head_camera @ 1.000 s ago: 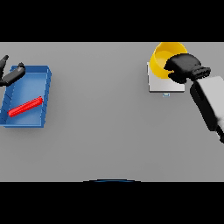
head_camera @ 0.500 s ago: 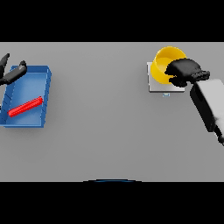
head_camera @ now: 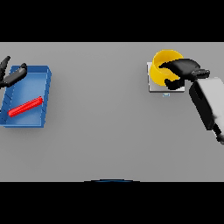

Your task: Pick up the red beaker and tilt it to pour out 1 green nut into yellow bowl. Pick up the yellow bowl and place it on the metallic measuring scale.

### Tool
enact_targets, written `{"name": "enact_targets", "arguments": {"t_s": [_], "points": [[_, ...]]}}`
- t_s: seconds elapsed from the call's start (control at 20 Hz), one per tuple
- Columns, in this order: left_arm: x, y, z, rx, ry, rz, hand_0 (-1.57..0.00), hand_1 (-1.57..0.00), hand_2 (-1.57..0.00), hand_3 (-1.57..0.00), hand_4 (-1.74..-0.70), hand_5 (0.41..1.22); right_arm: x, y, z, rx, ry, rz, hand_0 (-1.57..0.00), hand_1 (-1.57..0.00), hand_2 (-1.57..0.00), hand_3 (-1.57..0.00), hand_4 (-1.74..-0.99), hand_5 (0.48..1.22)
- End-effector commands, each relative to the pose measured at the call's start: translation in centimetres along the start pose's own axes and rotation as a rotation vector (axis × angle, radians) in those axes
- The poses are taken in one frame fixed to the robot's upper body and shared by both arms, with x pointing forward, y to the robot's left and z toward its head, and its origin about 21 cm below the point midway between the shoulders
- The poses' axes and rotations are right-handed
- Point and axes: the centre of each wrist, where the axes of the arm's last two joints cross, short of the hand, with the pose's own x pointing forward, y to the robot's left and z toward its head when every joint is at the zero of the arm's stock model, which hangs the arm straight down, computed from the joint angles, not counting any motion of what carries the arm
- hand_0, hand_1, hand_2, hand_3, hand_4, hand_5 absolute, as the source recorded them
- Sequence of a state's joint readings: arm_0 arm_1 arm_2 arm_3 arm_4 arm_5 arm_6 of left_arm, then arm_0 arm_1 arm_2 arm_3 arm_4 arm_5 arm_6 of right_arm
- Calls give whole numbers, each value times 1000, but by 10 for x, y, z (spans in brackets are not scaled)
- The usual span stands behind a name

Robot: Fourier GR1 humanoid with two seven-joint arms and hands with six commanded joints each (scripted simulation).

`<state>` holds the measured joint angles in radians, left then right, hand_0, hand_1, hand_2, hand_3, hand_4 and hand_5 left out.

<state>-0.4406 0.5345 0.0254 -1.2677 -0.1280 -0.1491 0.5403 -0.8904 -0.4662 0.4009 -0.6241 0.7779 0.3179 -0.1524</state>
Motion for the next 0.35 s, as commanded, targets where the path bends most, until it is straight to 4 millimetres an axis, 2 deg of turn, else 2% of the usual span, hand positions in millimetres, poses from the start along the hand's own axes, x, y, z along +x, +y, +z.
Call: {"name": "enact_targets", "arguments": {"t_s": [0.0,0.3], "points": [[5,5,0,13,1,2,1,1,1,1,-834,750,-2,0,1,6,-6,12,-247,-243,-192,-164,-1448,824],[6,1,1,9,-8,2,1,1,1,1,-833,760,1,2,2,43,9,23,-64,-63,-50,-42,-1390,779]]}}
